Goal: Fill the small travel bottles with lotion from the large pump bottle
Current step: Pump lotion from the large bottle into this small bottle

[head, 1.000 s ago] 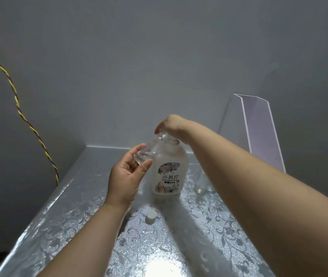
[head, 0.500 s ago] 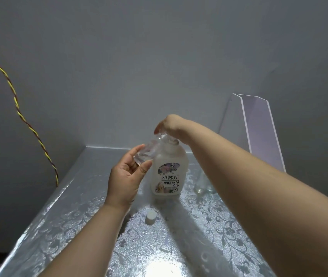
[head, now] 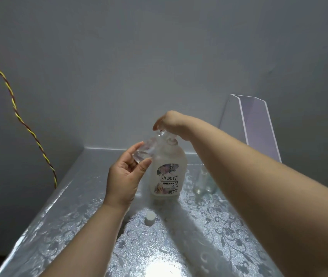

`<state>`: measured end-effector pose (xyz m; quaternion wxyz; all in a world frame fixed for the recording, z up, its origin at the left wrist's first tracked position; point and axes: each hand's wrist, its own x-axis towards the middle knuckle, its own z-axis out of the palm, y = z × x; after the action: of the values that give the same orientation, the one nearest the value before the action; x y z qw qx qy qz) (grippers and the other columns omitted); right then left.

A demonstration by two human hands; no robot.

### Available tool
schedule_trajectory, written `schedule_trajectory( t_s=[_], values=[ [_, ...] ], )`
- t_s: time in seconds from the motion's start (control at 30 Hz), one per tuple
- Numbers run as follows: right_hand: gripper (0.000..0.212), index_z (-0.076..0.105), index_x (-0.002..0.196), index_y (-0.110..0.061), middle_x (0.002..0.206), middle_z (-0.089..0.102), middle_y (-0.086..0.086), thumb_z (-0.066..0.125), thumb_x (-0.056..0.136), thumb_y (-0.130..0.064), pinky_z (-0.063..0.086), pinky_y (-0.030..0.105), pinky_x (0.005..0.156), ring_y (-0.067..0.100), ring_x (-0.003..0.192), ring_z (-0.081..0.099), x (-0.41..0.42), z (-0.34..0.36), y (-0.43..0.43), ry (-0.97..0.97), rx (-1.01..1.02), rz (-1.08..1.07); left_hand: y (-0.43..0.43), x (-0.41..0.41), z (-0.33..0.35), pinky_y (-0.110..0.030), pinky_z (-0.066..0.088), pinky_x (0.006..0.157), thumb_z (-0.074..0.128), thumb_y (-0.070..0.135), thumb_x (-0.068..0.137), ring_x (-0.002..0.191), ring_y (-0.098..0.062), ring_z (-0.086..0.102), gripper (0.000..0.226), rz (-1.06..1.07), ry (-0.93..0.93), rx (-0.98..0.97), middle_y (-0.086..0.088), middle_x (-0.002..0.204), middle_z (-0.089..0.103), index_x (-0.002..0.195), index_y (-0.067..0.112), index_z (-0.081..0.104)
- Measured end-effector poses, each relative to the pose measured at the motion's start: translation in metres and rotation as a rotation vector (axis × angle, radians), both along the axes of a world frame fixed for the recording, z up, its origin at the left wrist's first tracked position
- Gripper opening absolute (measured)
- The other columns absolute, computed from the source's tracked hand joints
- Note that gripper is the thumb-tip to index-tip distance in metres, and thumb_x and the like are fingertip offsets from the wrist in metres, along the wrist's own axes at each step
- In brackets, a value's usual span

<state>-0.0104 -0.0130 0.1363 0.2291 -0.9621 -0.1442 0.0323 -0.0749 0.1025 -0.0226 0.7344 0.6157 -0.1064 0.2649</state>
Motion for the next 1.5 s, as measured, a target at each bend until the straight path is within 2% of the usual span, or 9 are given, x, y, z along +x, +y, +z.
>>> schedule_trajectory(
  t_s=[0.13,0.27,0.37,0.5,0.67,1.0,1.17,1.27,1.5],
  values=[
    [0.037,0.06,0.127,-0.001,0.138,0.054,0.01,0.038,0.098,0.003,0.036,0.026,0.105,0.023,0.129,0.049,0.0,-0.007,0.0,0.043,-0.023,0.002,0.002,0.001,-0.006,-0.022,0.044,0.075,0.074,0.03,0.073,0.075,-0.015,0.045,0.042,-0.028,0.03,0.005,0.003,0.075,0.053,0.114,0.039,0.066],
    [0.034,0.061,0.126,-0.001,0.136,0.056,0.014,0.047,0.095,-0.004,0.039,0.033,0.104,0.029,0.126,0.051,0.001,-0.012,0.001,0.036,-0.003,-0.03,0.003,0.0,-0.008,-0.028,0.043,0.08,0.076,0.032,0.073,0.083,-0.019,0.048,0.043,-0.034,0.038,0.019,-0.006,0.088,0.055,0.112,0.047,0.066],
    [0.035,0.059,0.127,-0.001,0.135,0.055,0.014,0.05,0.095,-0.009,0.041,0.033,0.102,0.029,0.127,0.051,-0.002,-0.008,0.001,0.042,0.012,-0.045,0.002,0.0,-0.004,-0.023,0.043,0.076,0.075,0.031,0.073,0.079,-0.018,0.046,0.043,-0.022,0.03,0.004,-0.006,0.082,0.053,0.114,0.04,0.066],
    [0.032,0.061,0.125,-0.003,0.131,0.058,0.013,0.048,0.096,-0.008,0.043,0.029,0.092,0.029,0.12,0.054,0.0,-0.002,-0.002,0.029,0.065,-0.03,0.0,-0.001,0.002,-0.016,0.037,0.066,0.073,0.029,0.073,0.066,-0.01,0.036,0.045,0.01,0.0,-0.005,0.011,0.063,0.039,0.116,0.035,0.064],
    [0.035,0.061,0.126,-0.002,0.135,0.056,0.01,0.041,0.098,-0.001,0.041,0.028,0.099,0.026,0.125,0.052,-0.002,-0.001,0.0,0.031,0.011,-0.012,0.001,0.0,-0.001,-0.028,0.04,0.076,0.076,0.033,0.075,0.077,-0.02,0.042,0.042,-0.009,-0.005,0.005,-0.007,0.078,0.046,0.115,0.043,0.066],
    [0.035,0.057,0.13,-0.001,0.139,0.052,0.013,0.044,0.098,-0.008,0.037,0.032,0.107,0.028,0.129,0.048,-0.003,-0.009,0.002,0.044,0.036,-0.038,0.002,0.003,-0.01,-0.032,0.043,0.084,0.08,0.033,0.074,0.086,-0.021,0.048,0.048,-0.038,0.038,-0.006,-0.007,0.089,0.054,0.12,0.038,0.065],
    [0.036,0.055,0.128,0.003,0.133,0.055,0.019,0.046,0.099,-0.016,0.04,0.038,0.105,0.033,0.123,0.051,-0.001,-0.002,0.0,0.017,0.058,-0.025,0.001,0.003,-0.003,-0.031,0.041,0.083,0.08,0.03,0.076,0.084,-0.022,0.046,0.043,-0.009,-0.008,-0.028,-0.006,0.075,0.041,0.115,0.042,0.067],
    [0.036,0.056,0.127,0.005,0.133,0.056,0.019,0.047,0.098,-0.014,0.039,0.039,0.106,0.033,0.124,0.051,0.001,-0.002,0.0,0.007,0.06,-0.017,0.002,0.005,-0.003,-0.034,0.041,0.085,0.078,0.038,0.072,0.087,-0.022,0.047,0.046,-0.019,-0.012,-0.018,-0.008,0.081,0.045,0.116,0.045,0.066],
    [0.035,0.058,0.128,-0.001,0.134,0.056,0.016,0.05,0.095,-0.012,0.042,0.034,0.102,0.03,0.126,0.051,0.003,-0.012,0.003,0.037,0.001,-0.058,0.003,0.004,-0.011,-0.034,0.044,0.087,0.079,0.032,0.073,0.09,-0.023,0.05,0.046,-0.049,0.02,-0.03,-0.01,0.092,0.057,0.116,0.04,0.067]
  ],
)
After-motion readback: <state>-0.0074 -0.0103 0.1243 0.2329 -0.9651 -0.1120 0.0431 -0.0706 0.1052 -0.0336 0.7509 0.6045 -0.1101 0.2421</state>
